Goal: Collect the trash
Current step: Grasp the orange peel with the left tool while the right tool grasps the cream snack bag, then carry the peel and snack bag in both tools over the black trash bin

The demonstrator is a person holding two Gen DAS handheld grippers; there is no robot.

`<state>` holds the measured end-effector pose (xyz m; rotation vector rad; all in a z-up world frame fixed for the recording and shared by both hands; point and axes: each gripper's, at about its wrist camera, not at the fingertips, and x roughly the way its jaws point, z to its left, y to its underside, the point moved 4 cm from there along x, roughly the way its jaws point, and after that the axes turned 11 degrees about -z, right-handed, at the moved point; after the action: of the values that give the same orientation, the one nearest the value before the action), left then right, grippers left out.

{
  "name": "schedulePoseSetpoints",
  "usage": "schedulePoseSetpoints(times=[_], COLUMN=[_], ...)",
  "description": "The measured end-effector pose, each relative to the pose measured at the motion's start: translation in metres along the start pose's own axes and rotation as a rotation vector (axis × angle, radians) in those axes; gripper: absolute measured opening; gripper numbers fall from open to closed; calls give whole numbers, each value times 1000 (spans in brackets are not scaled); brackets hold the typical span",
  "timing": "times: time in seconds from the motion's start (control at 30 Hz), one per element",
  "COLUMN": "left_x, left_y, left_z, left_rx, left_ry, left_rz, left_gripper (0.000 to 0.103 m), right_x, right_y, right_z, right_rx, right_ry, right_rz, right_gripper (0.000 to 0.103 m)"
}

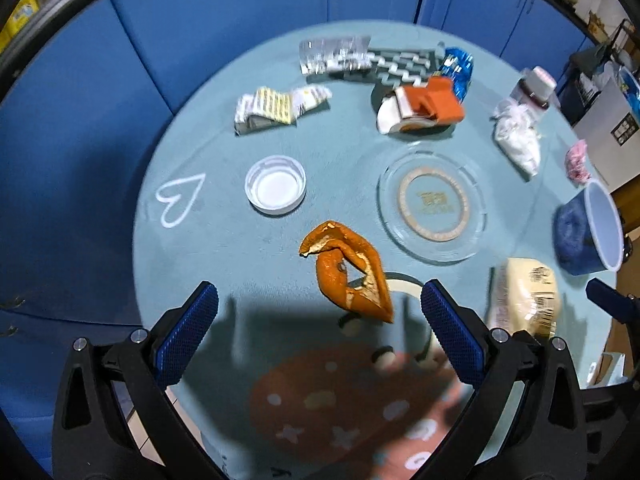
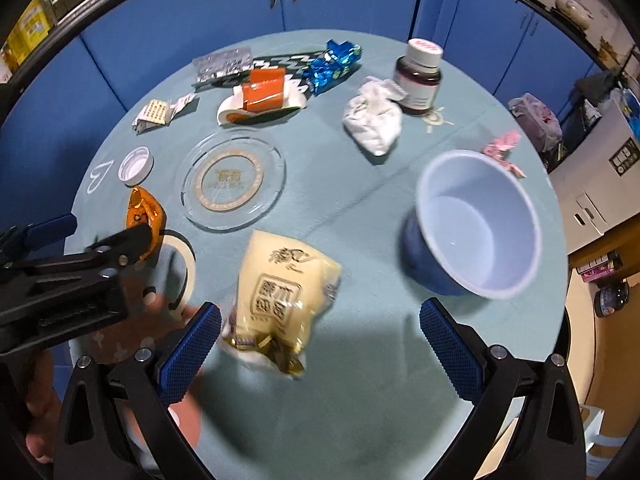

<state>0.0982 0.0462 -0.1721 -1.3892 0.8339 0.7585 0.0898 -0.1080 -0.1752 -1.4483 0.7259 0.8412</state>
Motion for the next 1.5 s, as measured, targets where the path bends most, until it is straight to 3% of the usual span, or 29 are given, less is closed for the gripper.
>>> schedulePoseSetpoints(times=[0.2, 0.37, 0.4, 0.43, 0.47, 0.53, 0.6, 0.67, 0.73, 0.83, 1.27, 1.5], left_x=[27, 28, 28, 28, 27, 23, 21, 19, 14, 11, -38, -51], left_y=[5, 6, 6, 6, 5, 3, 5, 6, 5, 2, -15, -37], left_z=[4, 8, 8, 7, 6, 1, -2, -3, -5, -3, -11, -43], left_rx=[-2, -21, -20, -18, -15, 1, 5, 9, 7, -5, -3, 54], left_ry=[-2, 0, 0, -2, -5, -15, -1, -5, -7, -12, -42, -63], left_rz=[83, 76, 74, 70, 65, 48, 53, 48, 41, 31, -143, -252], left_gripper=[92, 89, 88, 86, 79, 55, 46, 42, 26, 16, 11, 11], right_x=[23, 29, 29, 29, 31, 28, 23, 21, 18, 12, -27, -52], right_y=[0, -1, -1, -1, -2, -4, -4, -3, -2, -3, -16, -25], right_z=[10, 8, 7, 6, 6, 6, 5, 5, 4, 4, 2, -22], right_rx=[-26, -25, -24, -23, -25, -30, -31, -30, -27, -26, -56, -36], right_ry=[-9, -6, -6, -9, -6, -8, -19, -28, -33, -52, -30, 2], right_rz=[55, 70, 68, 69, 70, 45, 37, 34, 31, 21, -131, -219], right_gripper=[97, 96, 91, 80, 78, 57, 46, 42, 34, 31, 29, 29])
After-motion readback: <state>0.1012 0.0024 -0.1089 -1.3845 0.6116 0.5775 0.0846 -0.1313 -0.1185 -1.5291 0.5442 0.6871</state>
